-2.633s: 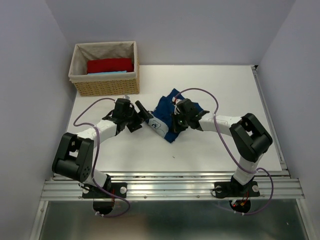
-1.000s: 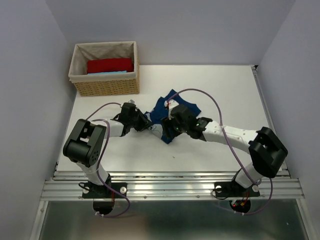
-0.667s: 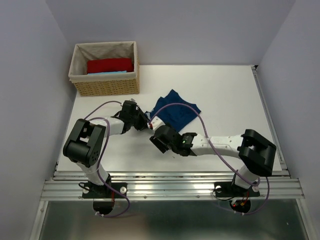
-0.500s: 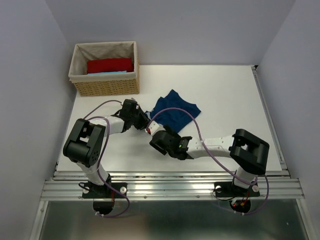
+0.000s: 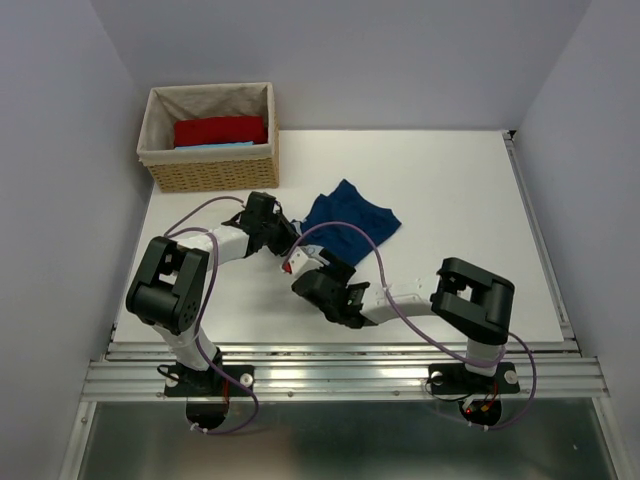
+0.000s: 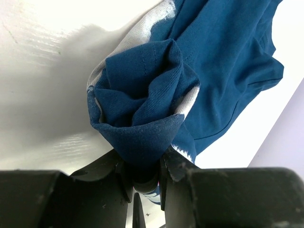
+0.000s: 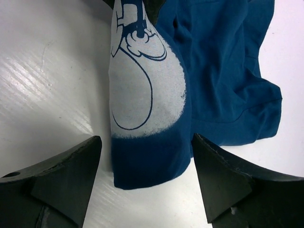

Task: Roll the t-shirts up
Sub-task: Roll the T-shirt to the center of the board.

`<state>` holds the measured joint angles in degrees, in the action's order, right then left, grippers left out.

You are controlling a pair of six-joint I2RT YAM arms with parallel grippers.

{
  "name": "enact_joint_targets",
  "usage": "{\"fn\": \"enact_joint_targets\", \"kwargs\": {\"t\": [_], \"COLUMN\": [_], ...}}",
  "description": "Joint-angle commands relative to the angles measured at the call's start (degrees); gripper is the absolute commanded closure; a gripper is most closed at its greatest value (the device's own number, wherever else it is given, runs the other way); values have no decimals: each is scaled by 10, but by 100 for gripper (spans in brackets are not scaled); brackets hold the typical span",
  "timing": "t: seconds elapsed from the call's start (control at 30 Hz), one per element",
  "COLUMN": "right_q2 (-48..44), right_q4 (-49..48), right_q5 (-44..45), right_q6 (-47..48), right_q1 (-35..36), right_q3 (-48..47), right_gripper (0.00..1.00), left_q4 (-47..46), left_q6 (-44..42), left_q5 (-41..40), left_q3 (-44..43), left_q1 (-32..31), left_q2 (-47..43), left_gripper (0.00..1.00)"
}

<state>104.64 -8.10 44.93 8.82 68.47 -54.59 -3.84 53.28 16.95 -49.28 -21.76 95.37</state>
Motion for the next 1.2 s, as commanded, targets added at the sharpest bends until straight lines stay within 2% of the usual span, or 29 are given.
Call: {"fn": "enact_joint_targets", "kwargs": {"t": [0.0,0.2,0.4,0.43,0.53,0.57,0.63,0.67,0.7,0.73,0.8,0.83,0.9,0.93,1.03,1.17], "right_q2": [16,65,93,100,108,112,114,112,104,97,73,65,45,38,13,-19], "right_q4": [-68,-149,-311,-362,-435,-466,-500,-507,-504,-476,-439,-418,-354,-335,-228,-157], "right_q5": [49,121,182,194,198,203,204,201,198,185,169,159,127,114,34,-34], "right_q6": [15,47,113,139,188,198,220,220,212,200,174,148,110,98,45,-14], "right_q1": [10,10,20,20,20,20,20,20,20,20,20,20,20,20,10,-9], "right_q3": [-13,-5,33,45,69,71,80,84,84,84,80,78,72,70,60,48], "right_gripper": [17,20,30,34,45,54,64,74,78,86,91,93,98,98,99,99], "left_q4": [14,12,12,12,12,12,12,12,12,11,10,9,8,9,17,34], "left_q6": [11,23,25,26,26,26,25,25,24,22,17,16,10,8,-4,-19], "left_q5": [13,21,25,26,27,28,27,27,26,25,25,23,19,19,16,10], "left_q3": [-22,-20,-21,-21,-21,-20,-19,-17,-15,-14,-13,-11,-7,-6,-6,-6], "left_q1": [-2,-2,-2,-1,-1,-1,-1,-1,-1,0,-1,0,0,0,4,12], "left_q2": [-26,-27,-27,-27,-26,-27,-28,-29,-32,-33,-38,-41,-52,-56,-74,-104], "left_gripper": [67,67,66,66,66,66,63,61,59,51,40,30,20,12,5,2]}}
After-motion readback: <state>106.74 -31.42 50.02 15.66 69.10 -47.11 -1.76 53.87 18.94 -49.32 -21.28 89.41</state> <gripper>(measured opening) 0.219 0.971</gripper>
